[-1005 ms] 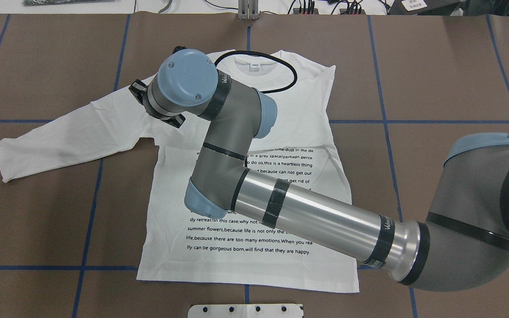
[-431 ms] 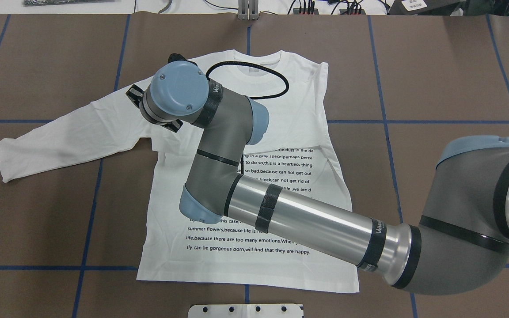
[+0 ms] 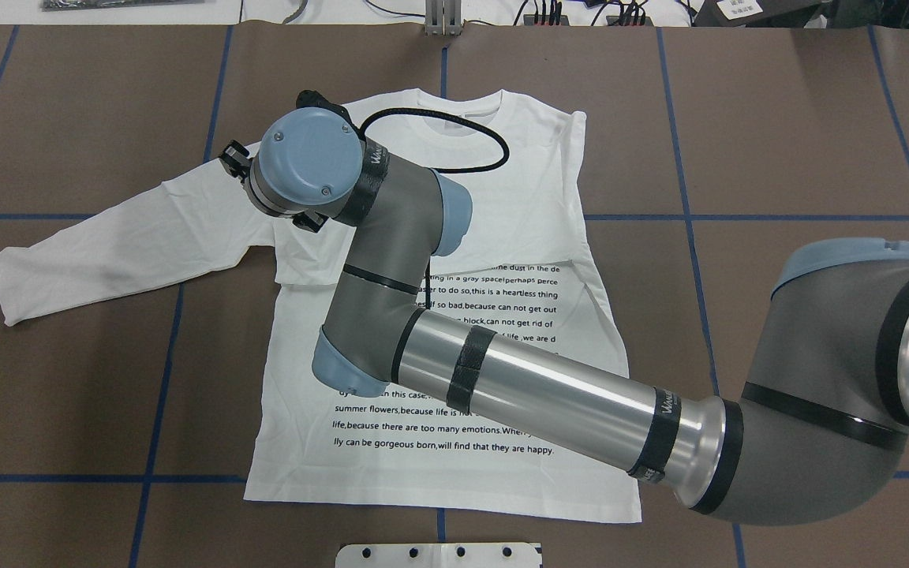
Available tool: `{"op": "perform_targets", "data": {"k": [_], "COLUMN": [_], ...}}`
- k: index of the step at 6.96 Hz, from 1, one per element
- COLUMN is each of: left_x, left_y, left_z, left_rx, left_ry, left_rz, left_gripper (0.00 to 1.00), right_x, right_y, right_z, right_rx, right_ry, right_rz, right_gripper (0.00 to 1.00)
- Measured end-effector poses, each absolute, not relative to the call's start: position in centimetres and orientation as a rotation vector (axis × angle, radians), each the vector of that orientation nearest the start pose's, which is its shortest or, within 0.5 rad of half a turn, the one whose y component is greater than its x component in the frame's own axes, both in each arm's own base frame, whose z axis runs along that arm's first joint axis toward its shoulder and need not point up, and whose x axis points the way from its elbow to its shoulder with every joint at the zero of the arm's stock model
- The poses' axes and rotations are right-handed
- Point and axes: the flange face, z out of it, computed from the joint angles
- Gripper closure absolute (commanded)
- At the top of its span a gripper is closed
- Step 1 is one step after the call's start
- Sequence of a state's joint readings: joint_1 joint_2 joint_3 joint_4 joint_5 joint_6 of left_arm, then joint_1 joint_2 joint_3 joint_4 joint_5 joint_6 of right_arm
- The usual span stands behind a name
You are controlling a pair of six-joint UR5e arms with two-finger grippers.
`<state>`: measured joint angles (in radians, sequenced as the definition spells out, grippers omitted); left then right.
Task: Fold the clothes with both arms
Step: 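Drag the grasped sleeve across the shirt toward the other sleeve, release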
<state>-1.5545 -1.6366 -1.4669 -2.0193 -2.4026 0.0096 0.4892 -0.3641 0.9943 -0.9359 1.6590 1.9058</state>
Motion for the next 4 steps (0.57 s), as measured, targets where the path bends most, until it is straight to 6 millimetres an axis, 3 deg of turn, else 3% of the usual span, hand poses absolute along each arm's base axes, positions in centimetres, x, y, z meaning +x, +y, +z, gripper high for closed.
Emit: {"op": "perform_targets", "data": {"k": [1, 2, 4], "left_x": [-3.8, -0.8, 6.2], "left_y": [-54.1, -54.1, -53.1], "left_z": [63.1, 64.2, 66.7], "left_rx": [0.359, 0.335, 0.244], "left_ry": [0.836, 0.863, 0.941], "left_rz": [0.171, 0.153, 0.093], "left_gripper": [0.0, 0.02, 0.02], "right_x": [-66.9, -64.1, -56.9], "right_y": [-50.9, -51.8, -53.0], "right_z": [2.8, 5.5, 13.1], "right_rx": [0.029, 0.041, 0.028], "right_ry": [-1.299, -1.306, -1.3], "right_rz": [0.666, 0.684, 0.701], "right_gripper": [0.01, 0.01, 0.01]}}
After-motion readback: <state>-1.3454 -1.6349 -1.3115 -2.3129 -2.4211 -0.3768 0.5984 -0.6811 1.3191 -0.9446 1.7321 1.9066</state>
